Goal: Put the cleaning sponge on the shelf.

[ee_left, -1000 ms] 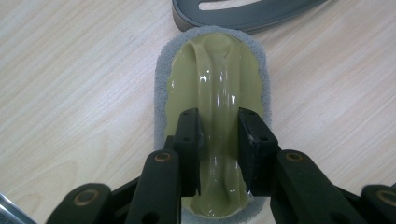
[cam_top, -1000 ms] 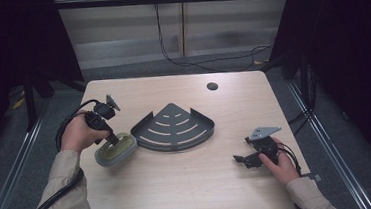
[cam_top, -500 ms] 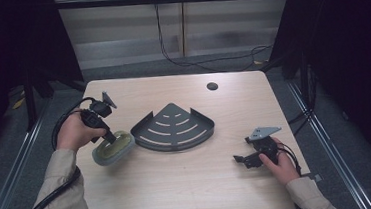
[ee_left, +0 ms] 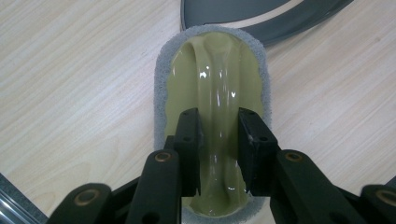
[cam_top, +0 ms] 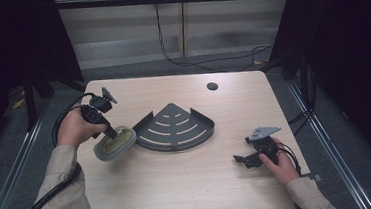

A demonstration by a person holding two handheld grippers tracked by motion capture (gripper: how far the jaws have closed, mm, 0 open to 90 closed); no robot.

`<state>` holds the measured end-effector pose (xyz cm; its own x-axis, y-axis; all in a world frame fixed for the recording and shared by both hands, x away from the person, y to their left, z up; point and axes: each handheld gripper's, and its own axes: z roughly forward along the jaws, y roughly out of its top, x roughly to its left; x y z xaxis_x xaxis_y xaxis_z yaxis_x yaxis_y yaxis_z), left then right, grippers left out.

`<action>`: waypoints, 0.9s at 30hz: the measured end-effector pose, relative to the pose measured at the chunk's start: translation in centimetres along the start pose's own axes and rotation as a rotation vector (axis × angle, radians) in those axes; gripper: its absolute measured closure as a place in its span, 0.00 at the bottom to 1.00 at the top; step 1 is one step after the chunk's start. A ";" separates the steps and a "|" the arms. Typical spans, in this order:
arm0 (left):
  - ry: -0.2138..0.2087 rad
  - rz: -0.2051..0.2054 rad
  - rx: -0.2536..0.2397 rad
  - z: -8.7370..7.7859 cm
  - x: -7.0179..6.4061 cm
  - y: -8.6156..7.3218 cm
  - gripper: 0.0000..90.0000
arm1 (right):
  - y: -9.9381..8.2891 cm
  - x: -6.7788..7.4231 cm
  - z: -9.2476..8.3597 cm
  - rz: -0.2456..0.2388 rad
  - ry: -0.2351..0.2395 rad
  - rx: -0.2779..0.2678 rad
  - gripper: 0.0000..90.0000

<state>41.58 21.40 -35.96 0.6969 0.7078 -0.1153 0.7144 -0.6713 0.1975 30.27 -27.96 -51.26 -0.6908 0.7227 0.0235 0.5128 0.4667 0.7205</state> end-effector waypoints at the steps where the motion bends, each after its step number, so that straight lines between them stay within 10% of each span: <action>1: 0.000 0.000 0.002 0.0 0.0 0.2 0.79 | 0.0 0.0 0.0 0.000 0.000 0.000 0.12; 27: 0.011 0.035 -0.008 -0.4 -1.3 4.2 0.79 | 0.0 0.0 0.0 0.000 0.000 0.000 0.12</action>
<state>43.69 17.73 -34.55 0.7205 0.6866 -0.0972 0.6893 -0.6937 0.2091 30.27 -27.96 -51.25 -0.6907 0.7228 0.0240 0.5132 0.4666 0.7204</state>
